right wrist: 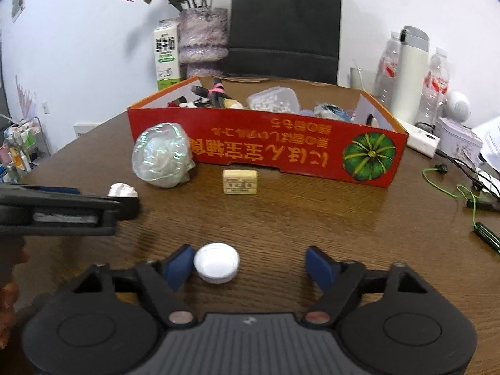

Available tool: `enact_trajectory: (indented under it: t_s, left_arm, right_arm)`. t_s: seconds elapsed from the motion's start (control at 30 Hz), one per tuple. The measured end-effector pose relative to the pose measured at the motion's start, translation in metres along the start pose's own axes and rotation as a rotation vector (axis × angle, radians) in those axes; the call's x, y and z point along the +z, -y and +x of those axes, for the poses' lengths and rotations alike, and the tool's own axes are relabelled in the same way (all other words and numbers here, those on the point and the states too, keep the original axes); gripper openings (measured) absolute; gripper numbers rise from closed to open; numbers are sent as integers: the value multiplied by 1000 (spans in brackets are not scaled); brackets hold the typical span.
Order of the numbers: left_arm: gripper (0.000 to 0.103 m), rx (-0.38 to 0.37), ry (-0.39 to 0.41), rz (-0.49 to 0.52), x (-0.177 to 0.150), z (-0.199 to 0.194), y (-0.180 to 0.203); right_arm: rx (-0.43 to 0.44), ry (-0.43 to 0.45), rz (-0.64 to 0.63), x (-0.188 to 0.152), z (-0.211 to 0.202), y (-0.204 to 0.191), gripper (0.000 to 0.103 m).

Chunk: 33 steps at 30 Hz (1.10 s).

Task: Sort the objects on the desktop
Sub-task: 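Grasp the white tissue with the left gripper while the right grasps the white cap, then carry tissue and cap into the box and open both grippers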

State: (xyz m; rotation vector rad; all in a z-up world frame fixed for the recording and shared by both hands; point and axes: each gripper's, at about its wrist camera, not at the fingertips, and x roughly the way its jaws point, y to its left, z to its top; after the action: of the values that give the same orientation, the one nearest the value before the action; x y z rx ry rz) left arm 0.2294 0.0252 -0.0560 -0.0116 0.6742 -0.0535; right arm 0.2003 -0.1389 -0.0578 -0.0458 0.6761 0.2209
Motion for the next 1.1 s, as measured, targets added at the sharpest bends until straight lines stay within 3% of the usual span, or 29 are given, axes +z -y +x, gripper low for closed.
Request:
enact_trajectory:
  t_s: [0.1, 0.13, 0.17, 0.53, 0.67, 0.9, 1.1]
  left_arm:
    - [46, 8, 18, 15, -1, -1, 3]
    - [27, 8, 26, 6, -1, -2, 2]
    - [23, 1, 30, -6, -2, -3, 0]
    - [21, -37, 93, -57, -1, -23, -1]
    - [21, -97, 119, -83, 6, -36, 0]
    - [21, -158, 264, -98, 59, -63, 18]
    - [21, -165, 324, -99, 103, -49, 36]
  right_arm:
    - [14, 11, -13, 0, -2, -2, 49]
    - [17, 16, -15, 0, -3, -3, 33]
    - [20, 21, -10, -1, -4, -2, 27]
    - [0, 67, 42, 2, -13, 7, 27]
    - [-1, 106, 63, 9, -24, 14, 27]
    - [-15, 227, 92, 55, -44, 29, 27]
    - [-41, 332, 135, 102, -45, 45, 27]
